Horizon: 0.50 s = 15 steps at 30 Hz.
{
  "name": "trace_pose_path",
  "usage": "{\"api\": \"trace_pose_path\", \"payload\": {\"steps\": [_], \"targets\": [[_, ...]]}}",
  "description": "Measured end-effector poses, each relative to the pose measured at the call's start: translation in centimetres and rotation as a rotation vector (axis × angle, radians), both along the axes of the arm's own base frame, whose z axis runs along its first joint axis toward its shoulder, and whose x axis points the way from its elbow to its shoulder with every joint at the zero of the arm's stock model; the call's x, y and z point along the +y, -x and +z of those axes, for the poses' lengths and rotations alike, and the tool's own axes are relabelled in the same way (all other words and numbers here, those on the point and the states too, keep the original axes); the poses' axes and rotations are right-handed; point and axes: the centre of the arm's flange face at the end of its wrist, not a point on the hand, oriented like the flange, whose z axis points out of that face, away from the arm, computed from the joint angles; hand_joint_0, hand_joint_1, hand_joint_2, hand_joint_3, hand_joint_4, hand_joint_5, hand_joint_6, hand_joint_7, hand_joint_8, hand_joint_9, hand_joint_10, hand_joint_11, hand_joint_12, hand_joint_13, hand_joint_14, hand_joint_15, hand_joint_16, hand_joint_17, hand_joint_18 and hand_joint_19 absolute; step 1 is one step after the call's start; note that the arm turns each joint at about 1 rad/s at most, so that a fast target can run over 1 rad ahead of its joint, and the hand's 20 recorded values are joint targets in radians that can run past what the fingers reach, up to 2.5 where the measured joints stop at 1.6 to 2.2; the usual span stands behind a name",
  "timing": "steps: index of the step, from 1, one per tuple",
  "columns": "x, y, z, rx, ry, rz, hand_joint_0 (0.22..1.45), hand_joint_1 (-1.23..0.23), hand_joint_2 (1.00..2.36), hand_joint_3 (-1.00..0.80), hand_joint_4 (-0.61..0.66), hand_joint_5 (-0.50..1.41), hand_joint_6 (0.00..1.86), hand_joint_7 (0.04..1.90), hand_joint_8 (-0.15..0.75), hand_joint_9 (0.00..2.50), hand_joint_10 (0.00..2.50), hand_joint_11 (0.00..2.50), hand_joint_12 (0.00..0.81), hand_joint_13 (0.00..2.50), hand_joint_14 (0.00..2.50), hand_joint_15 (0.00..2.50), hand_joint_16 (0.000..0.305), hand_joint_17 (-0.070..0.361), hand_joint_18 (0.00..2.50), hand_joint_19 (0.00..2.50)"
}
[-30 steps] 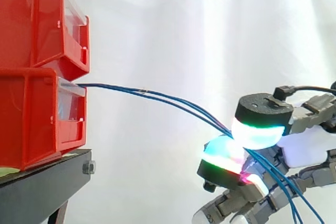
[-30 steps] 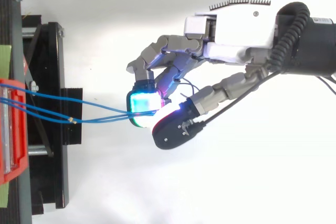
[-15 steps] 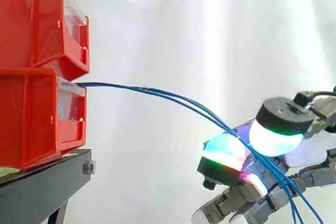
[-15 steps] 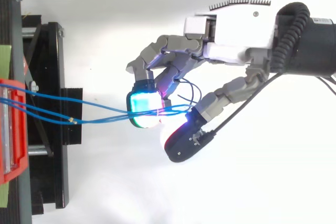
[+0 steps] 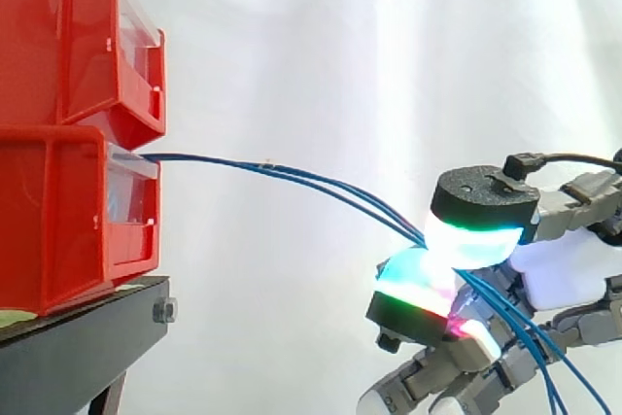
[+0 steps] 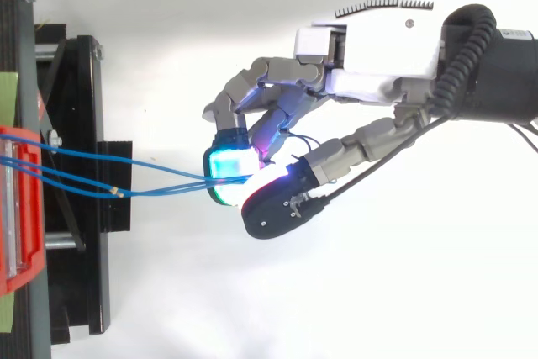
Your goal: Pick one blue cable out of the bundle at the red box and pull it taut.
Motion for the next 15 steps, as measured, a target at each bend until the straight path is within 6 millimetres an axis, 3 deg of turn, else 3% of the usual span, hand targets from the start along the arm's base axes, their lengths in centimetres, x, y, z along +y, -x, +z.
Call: {"api": "trace_pose_path", "payload": {"steps": [5, 10, 12, 15], "targets": [[0.0, 0.0, 0.0, 0.0, 0.0, 0.0, 0.68, -0.93, 1.02, -0.14, -0.07, -0.15, 0.91, 1.1, 0.356, 0.91, 0.01, 0.96, 0.353, 0.45, 0.01, 0.15, 0.051, 0.116, 0.56, 0.22], [0.01, -0.02, 0.03, -0.001, 0.0, 0.0, 0.75, -0.99, 1.02, -0.33, -0.04, -0.16, 0.9, 1.08, 0.332, 0.85, 0.01, 0.91, 0.354, 0.4, 0.0, 0.12, 0.051, 0.115, 0.52, 0.19], [0.0, -0.03, 0.06, -0.002, 0.0, 0.0, 0.72, -1.01, 1.0, -0.5, 0.02, -0.16, 0.89, 1.04, 0.329, 0.84, 0.01, 0.87, 0.355, 0.38, 0.0, 0.11, 0.051, 0.116, 0.52, 0.19], [0.01, -0.03, 0.07, -0.002, -0.001, 0.001, 0.6, -0.94, 1.0, -0.5, 0.06, -0.16, 0.89, 1.0, 0.328, 0.83, 0.01, 0.85, 0.356, 0.36, 0.0, 0.12, 0.052, 0.116, 0.5, 0.22]]}}
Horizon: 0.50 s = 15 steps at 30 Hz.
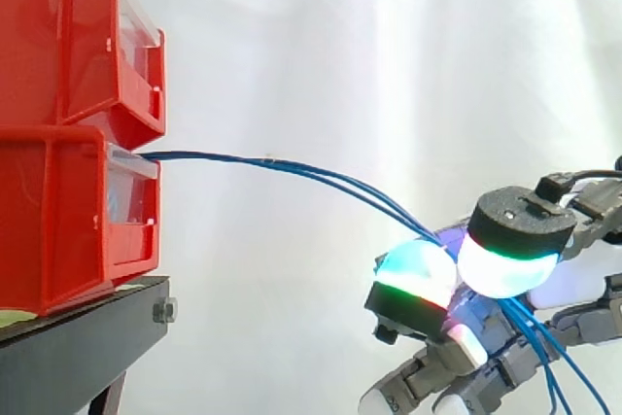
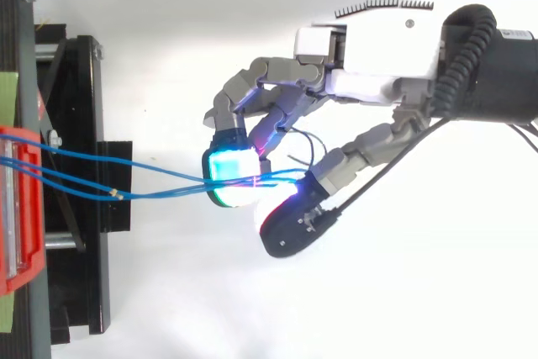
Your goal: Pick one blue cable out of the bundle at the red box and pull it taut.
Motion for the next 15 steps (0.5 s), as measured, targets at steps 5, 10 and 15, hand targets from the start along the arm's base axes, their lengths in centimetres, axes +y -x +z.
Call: {"api": "trace_pose_path", "payload": {"steps": [5, 10, 15], "targets": [[0.01, -0.01, 0.0, -0.001, -0.001, 0.0, 0.49, -0.78, 1.0, -0.5, 0.08, -0.15, 0.86, 1.02, 0.356, 0.85, 0.01, 0.83, 0.379, 0.37, 0.01, 0.13, 0.056, 0.127, 0.49, 0.25], [0.01, -0.02, 0.02, -0.002, -0.002, 0.0, 0.55, -0.67, 1.0, -0.5, 0.07, -0.15, 0.85, 1.05, 0.343, 0.85, 0.01, 0.8, 0.364, 0.36, 0.01, 0.13, 0.053, 0.12, 0.47, 0.27], [-0.02, -0.14, 0.27, -0.006, -0.007, -0.002, 0.58, -0.71, 1.02, -0.24, 0.05, -0.14, 0.84, 1.13, 0.34, 0.86, 0.01, 0.81, 0.356, 0.37, 0.01, 0.14, 0.052, 0.117, 0.46, 0.28]]}}
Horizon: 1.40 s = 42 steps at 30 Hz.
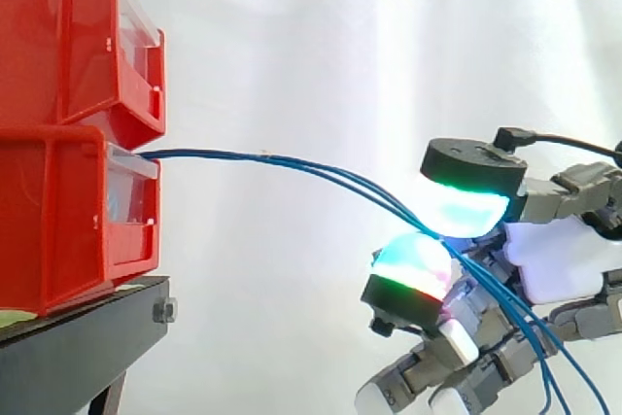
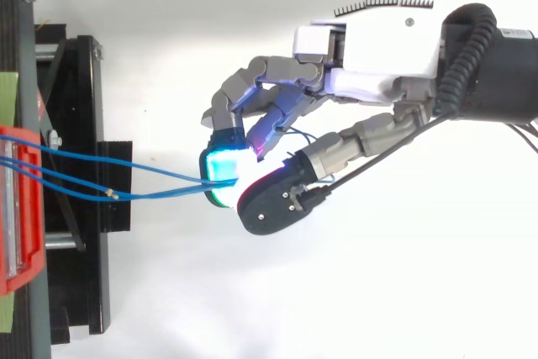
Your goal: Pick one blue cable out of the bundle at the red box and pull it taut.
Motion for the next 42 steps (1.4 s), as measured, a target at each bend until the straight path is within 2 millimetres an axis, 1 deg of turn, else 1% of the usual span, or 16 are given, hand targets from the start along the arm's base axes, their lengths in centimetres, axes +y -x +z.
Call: {"api": "trace_pose_path", "payload": {"steps": [4, 7, 11, 13, 15, 22, 28, 31, 35, 42], "targets": [[-0.05, -0.09, 0.17, -0.003, -0.001, -0.002, 0.59, -0.77, 1.02, -0.13, 0.05, -0.15, 0.86, 1.13, 0.353, 0.86, 0.01, 0.82, 0.361, 0.39, 0.01, 0.15, 0.053, 0.119, 0.48, 0.27], [-0.08, -0.1, 0.19, -0.004, -0.001, -0.003, 0.6, -0.79, 1.02, -0.12, 0.05, -0.15, 0.87, 1.11, 0.352, 0.86, 0.01, 0.83, 0.359, 0.4, 0.01, 0.15, 0.052, 0.118, 0.49, 0.26], [-0.07, -0.12, 0.2, -0.005, -0.001, -0.004, 0.62, -0.83, 1.02, -0.1, -0.01, -0.16, 0.88, 1.11, 0.35, 0.86, 0.01, 0.84, 0.355, 0.41, 0.01, 0.14, 0.051, 0.116, 0.5, 0.26], [-0.08, -0.13, 0.2, -0.006, 0.0, -0.004, 0.65, -0.85, 1.02, -0.1, -0.06, -0.16, 0.89, 1.12, 0.347, 0.86, 0.02, 0.85, 0.354, 0.42, 0.01, 0.15, 0.051, 0.116, 0.51, 0.25], [-0.08, -0.14, 0.19, -0.006, 0.001, -0.003, 0.68, -0.88, 1.02, -0.12, -0.08, -0.17, 0.9, 1.14, 0.344, 0.86, 0.01, 0.85, 0.354, 0.42, 0.01, 0.14, 0.051, 0.116, 0.52, 0.24], [-0.05, -0.16, 0.24, -0.007, 0.003, -0.002, 0.71, -0.9, 1.02, -0.19, -0.12, -0.18, 0.91, 1.07, 0.335, 0.83, 0.01, 0.84, 0.352, 0.4, 0.01, 0.13, 0.051, 0.115, 0.51, 0.23], [-0.07, -0.16, 0.24, -0.007, 0.004, -0.002, 0.74, -0.91, 1.02, -0.24, -0.14, -0.19, 0.91, 1.06, 0.322, 0.8, 0.01, 0.83, 0.352, 0.38, 0.01, 0.13, 0.051, 0.114, 0.49, 0.22], [-0.07, -0.16, 0.25, -0.007, 0.004, -0.002, 0.76, -0.93, 1.02, -0.26, -0.09, -0.19, 0.91, 1.13, 0.319, 0.8, 0.01, 0.84, 0.352, 0.37, 0.01, 0.12, 0.051, 0.114, 0.49, 0.23], [-0.02, -0.17, 0.25, -0.007, 0.005, -0.002, 0.8, -0.92, 1.02, -0.31, -0.11, -0.19, 0.91, 1.17, 0.315, 0.79, 0.01, 0.82, 0.351, 0.36, 0.01, 0.12, 0.05, 0.113, 0.46, 0.24], [0.0, -0.18, 0.24, -0.007, 0.004, -0.003, 0.84, -0.91, 1.01, -0.38, -0.12, -0.2, 0.92, 1.16, 0.304, 0.78, 0.01, 0.8, 0.347, 0.35, 0.0, 0.12, 0.05, 0.112, 0.43, 0.26]]}}
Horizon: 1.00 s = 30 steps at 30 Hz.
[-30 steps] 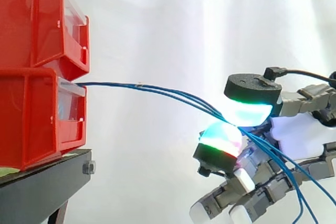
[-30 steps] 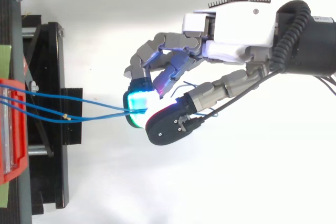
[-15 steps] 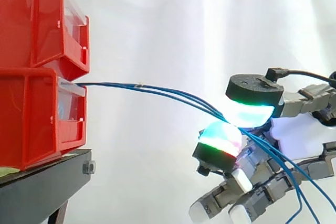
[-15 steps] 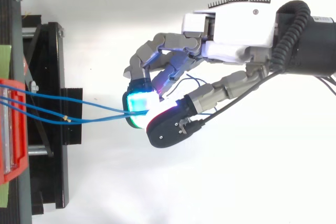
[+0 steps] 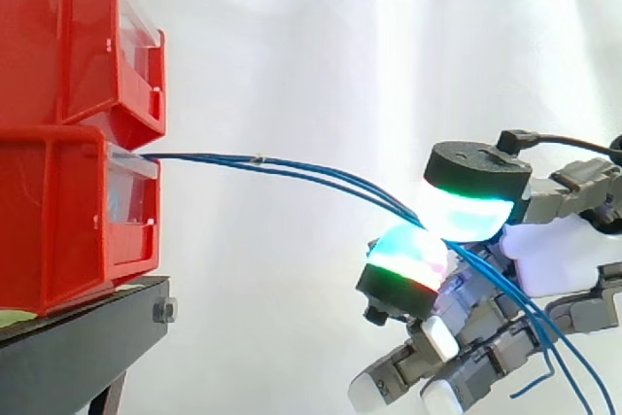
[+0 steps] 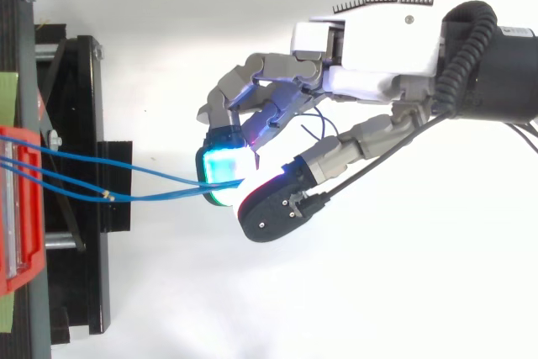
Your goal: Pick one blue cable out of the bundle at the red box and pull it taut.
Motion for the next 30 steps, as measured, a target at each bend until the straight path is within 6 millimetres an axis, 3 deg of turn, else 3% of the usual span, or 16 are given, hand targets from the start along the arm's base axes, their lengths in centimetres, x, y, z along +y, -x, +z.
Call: {"api": "trace_pose_path", "payload": {"steps": [11, 13, 16, 23, 30], "targets": [[0.01, -0.01, 0.04, -0.001, -0.001, 0.0, 0.88, -0.87, 1.01, -0.39, -0.07, -0.21, 0.92, 1.1, 0.268, 0.76, 0.01, 0.77, 0.34, 0.33, 0.01, 0.12, 0.049, 0.111, 0.37, 0.31], [0.02, -0.02, 0.02, -0.001, -0.001, 0.0, 0.87, -0.88, 1.0, -0.48, -0.04, -0.21, 0.91, 1.05, 0.263, 0.75, 0.01, 0.75, 0.339, 0.33, 0.0, 0.1, 0.049, 0.111, 0.41, 0.27], [0.01, -0.03, 0.03, -0.001, -0.001, 0.0, 0.81, -0.91, 1.0, -0.5, -0.02, -0.21, 0.89, 1.0, 0.248, 0.73, 0.01, 0.76, 0.337, 0.35, 0.0, 0.08, 0.05, 0.112, 0.5, 0.16], [0.03, -0.03, 0.0, -0.001, 0.0, 0.0, 0.56, -0.97, 1.0, -0.5, 0.05, -0.22, 0.88, 0.95, 0.244, 0.69, 0.01, 0.73, 0.351, 0.32, 0.0, 0.1, 0.052, 0.117, 0.47, 0.2], [0.08, -0.03, 0.05, -0.002, -0.001, 0.001, 0.49, -0.85, 1.0, -0.5, 0.08, -0.21, 0.88, 0.95, 0.281, 0.74, 0.01, 0.71, 0.373, 0.35, 0.0, 0.11, 0.056, 0.126, 0.49, 0.23]]}}
